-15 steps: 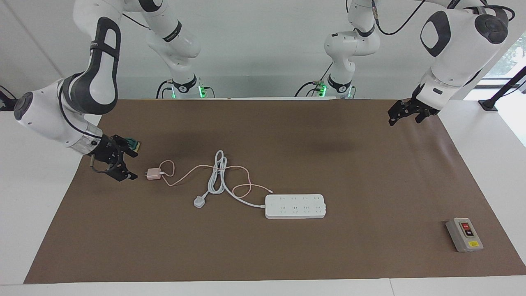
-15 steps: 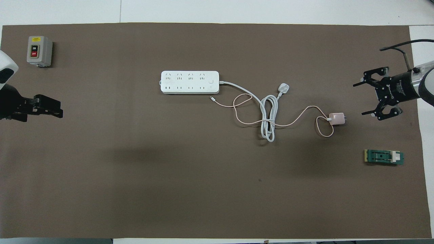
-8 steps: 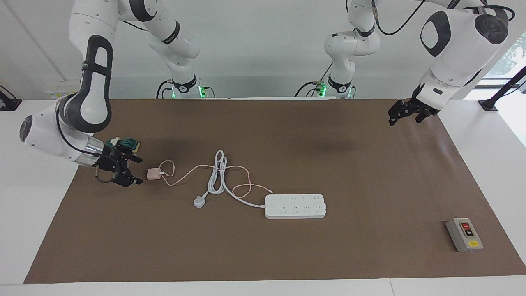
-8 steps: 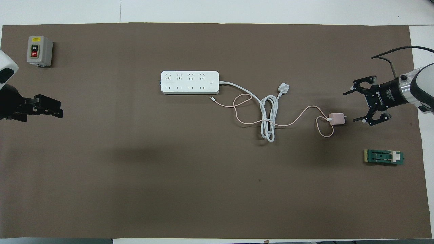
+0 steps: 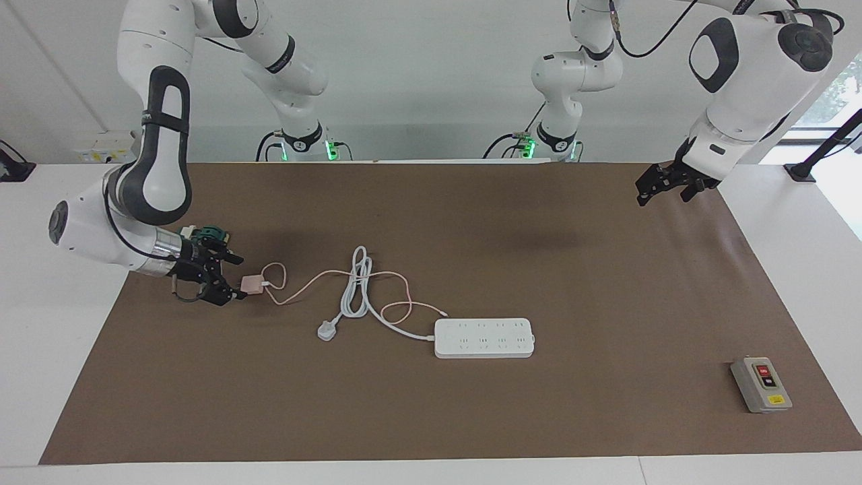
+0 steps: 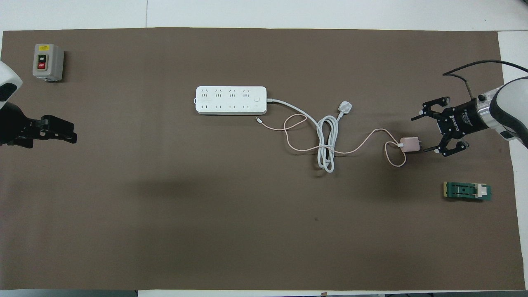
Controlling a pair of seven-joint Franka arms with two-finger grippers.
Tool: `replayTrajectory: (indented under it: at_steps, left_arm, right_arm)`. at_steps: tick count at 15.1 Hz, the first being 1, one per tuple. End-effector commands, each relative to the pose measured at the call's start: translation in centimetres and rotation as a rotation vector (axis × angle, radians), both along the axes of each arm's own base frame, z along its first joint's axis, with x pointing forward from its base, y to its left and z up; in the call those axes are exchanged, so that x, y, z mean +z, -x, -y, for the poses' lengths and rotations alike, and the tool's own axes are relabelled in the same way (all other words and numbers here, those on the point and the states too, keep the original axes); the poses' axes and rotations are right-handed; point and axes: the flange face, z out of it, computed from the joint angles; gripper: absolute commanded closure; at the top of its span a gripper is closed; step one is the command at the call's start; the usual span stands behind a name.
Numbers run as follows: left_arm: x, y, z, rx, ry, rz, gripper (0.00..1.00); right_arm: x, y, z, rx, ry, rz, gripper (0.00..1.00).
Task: Plug charger into power strip
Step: 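Open the right gripper and lower it over the pink charger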
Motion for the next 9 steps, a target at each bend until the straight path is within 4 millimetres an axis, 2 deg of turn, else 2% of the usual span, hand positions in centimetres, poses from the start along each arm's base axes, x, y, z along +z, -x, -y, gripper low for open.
replayTrajectory:
  at_steps: [1,9]
  left_arm:
    - [0.2,0.6,-0.1,0.003,0.009,0.013,0.00]
    - [0.2,0.6,-0.1,0.003,0.009,0.014,0.00]
  right_arm:
    - [-1.3,0.1,0.0,-0.032,-0.037,-0.026,0.00]
    - [-3.1,1.0,0.6,-0.117,-0.013,-0.046,0.00]
